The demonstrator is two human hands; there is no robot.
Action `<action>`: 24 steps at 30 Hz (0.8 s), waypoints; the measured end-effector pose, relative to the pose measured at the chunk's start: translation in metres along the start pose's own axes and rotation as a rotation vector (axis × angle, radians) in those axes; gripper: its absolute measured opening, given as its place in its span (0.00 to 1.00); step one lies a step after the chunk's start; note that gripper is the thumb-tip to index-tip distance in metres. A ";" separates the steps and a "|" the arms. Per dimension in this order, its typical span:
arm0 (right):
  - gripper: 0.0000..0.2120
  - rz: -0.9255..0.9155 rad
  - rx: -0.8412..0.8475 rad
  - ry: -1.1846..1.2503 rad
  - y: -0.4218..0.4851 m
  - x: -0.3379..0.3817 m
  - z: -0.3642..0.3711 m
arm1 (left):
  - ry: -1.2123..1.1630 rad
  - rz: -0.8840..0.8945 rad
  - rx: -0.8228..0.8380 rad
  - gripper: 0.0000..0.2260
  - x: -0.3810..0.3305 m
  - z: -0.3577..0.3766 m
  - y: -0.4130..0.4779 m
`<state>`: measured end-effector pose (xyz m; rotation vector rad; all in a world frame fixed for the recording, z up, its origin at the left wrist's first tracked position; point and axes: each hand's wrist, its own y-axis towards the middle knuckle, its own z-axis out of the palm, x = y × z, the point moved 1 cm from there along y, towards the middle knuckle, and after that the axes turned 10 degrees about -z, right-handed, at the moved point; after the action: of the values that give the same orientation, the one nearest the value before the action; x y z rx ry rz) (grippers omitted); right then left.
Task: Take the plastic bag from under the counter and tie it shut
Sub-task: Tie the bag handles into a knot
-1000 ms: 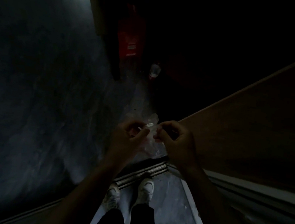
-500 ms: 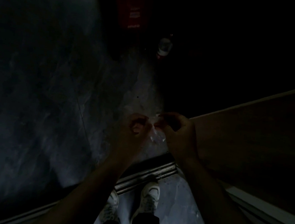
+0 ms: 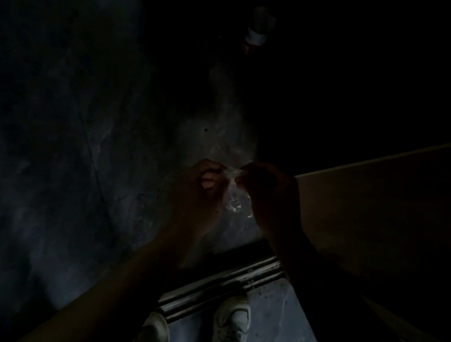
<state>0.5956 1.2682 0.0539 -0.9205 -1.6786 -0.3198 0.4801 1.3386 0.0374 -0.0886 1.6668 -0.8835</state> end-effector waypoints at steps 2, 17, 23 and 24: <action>0.13 0.031 -0.018 0.010 0.006 -0.017 0.003 | 0.027 0.013 -0.005 0.06 0.016 0.005 0.013; 0.05 -0.005 0.036 -0.233 0.030 -0.123 0.021 | 0.465 0.130 -0.023 0.07 0.098 0.029 0.082; 0.09 0.117 0.017 -0.166 0.039 -0.133 0.022 | 0.456 0.147 0.022 0.05 0.114 0.035 0.089; 0.09 0.153 0.021 -0.179 0.042 -0.134 0.022 | 0.421 0.109 0.028 0.05 0.115 0.036 0.090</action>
<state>0.6173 1.2551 -0.0862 -1.0806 -1.7575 -0.1188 0.5108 1.3275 -0.1090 0.2208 2.0264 -0.8826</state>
